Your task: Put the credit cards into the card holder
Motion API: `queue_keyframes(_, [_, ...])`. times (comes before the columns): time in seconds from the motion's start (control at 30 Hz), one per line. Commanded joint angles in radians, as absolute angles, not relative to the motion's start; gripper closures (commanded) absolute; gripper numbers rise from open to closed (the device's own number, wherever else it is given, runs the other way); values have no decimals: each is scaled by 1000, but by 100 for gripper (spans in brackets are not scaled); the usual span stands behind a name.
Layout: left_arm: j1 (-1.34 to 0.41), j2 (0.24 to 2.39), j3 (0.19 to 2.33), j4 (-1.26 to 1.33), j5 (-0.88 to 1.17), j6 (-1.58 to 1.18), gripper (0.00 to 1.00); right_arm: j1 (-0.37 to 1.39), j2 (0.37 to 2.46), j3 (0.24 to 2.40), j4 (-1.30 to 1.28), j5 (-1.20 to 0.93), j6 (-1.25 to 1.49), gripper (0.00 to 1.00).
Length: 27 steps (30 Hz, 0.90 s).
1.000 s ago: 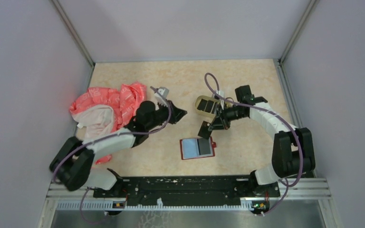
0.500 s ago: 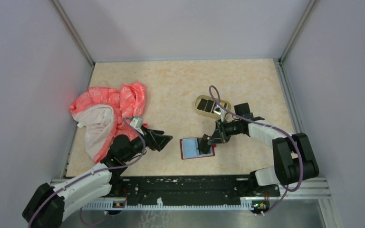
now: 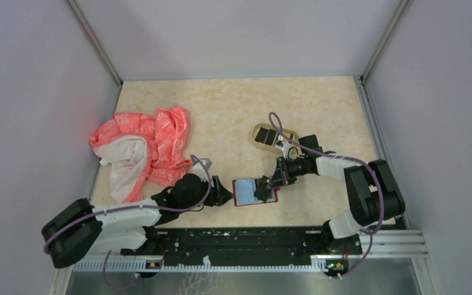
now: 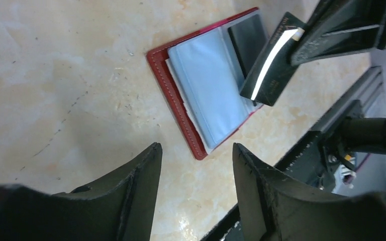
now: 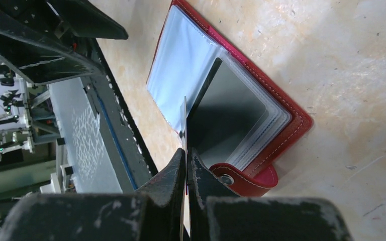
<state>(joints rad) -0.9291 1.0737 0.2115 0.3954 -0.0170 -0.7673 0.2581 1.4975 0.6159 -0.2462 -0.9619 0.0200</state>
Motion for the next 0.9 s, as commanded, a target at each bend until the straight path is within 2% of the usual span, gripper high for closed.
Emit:
queue_keyframes(0.0, [-965,1198,301,301,-136,-824,44,273,1538,652,-222,-986,38,100])
queue_keyframes(0.07, [-976,1255,342,254,-167,-831,48,276,1562,663,-234,-989,38,100])
queue_keyframes(0.27, [-987,1369,411,223,-187,-827,49,285,1603,688,-239,-969,76,100])
queue_keyframes(0.53, [-986,1435,457,227,-187,-793,49,313,1677,749,-304,-959,54,100])
queue_keyframes(0.87, [-986,1502,507,182,-221,-766,54,353,1737,803,-392,-953,5,100])
